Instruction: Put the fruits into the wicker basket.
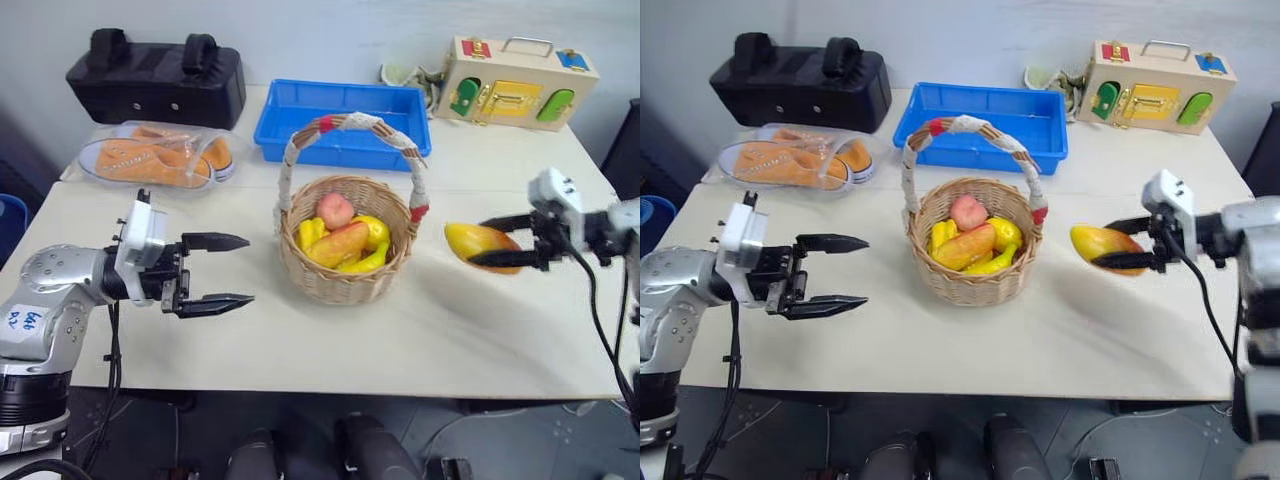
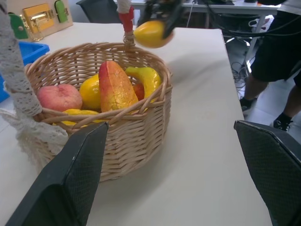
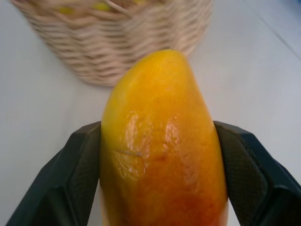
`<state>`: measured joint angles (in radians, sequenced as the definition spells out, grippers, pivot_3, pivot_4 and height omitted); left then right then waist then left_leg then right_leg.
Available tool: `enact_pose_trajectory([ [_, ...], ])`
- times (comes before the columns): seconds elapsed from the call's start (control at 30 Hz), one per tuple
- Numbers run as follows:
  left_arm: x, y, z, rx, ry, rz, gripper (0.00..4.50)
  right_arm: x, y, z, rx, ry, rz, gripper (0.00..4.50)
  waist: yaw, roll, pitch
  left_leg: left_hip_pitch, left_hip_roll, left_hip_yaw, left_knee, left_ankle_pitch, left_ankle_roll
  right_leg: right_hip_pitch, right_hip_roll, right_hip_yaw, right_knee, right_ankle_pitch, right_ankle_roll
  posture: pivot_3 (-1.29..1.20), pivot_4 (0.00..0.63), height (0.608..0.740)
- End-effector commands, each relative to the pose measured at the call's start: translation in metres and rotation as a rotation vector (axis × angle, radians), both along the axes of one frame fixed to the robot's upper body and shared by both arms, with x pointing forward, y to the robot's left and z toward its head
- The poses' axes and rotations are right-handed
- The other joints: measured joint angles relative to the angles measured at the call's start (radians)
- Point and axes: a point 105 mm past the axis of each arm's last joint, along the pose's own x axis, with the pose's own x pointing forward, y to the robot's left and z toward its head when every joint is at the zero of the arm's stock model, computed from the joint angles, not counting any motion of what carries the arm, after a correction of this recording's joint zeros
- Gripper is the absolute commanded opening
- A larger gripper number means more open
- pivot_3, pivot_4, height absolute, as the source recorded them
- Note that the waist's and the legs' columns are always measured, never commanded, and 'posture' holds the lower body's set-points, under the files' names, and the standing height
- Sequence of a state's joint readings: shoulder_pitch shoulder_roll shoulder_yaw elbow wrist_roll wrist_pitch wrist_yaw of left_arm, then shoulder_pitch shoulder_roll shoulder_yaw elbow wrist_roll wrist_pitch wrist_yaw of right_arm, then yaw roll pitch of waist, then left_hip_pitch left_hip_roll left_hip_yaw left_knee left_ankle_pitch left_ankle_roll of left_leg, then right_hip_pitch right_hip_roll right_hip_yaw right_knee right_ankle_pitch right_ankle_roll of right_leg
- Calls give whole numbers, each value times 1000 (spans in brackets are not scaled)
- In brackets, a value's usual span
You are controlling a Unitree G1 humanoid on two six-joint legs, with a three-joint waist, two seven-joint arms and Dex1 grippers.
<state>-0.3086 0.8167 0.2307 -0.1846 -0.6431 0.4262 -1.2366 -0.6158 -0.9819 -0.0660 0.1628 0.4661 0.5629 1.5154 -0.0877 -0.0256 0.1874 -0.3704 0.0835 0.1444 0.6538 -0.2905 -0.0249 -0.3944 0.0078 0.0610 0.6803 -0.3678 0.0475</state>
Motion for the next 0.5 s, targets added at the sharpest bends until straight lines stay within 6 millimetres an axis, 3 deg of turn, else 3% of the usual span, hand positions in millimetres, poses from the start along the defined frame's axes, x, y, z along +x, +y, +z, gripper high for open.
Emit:
enact_pose_trajectory([
  [0.03,-2,0,7,-16,-33,6,4500,-44,66,44,172,-65,168,3157,-10,0,0,1,0,0,-1,1,-1,0,1,0,1,0,0,0,150,740],
  [0.13,-2,-2,9,-29,-26,15,4500,-51,106,42,201,-102,175,3157,-14,-2,0,1,0,-2,-1,2,-2,0,1,-1,0,1,-1,0,150,740],
  [0.3,-1,0,8,-26,-24,40,4500,-12,157,39,204,-303,-16,3157,-20,-4,-1,0,-1,-2,-1,2,-1,-1,-1,-1,0,1,-2,0,150,740],
  [0.43,-2,0,12,-41,-38,64,4500,28,162,44,153,-503,-306,3157,-13,-4,-1,-3,-1,0,-2,2,-1,-6,-1,-1,-1,1,-2,0,150,740],
  [0.47,-2,0,12,-42,-39,66,4500,28,164,50,182,-544,-316,3157,-12,-5,-1,-5,-1,0,-2,2,-1,-8,-2,0,-1,1,-2,0,150,740],
  [0.5,-3,0,12,-43,-40,69,4500,26,166,53,200,-541,-307,3506,-10,-5,-1,-9,-1,1,-2,2,-1,-13,-2,0,0,1,-2,0,150,740],
])
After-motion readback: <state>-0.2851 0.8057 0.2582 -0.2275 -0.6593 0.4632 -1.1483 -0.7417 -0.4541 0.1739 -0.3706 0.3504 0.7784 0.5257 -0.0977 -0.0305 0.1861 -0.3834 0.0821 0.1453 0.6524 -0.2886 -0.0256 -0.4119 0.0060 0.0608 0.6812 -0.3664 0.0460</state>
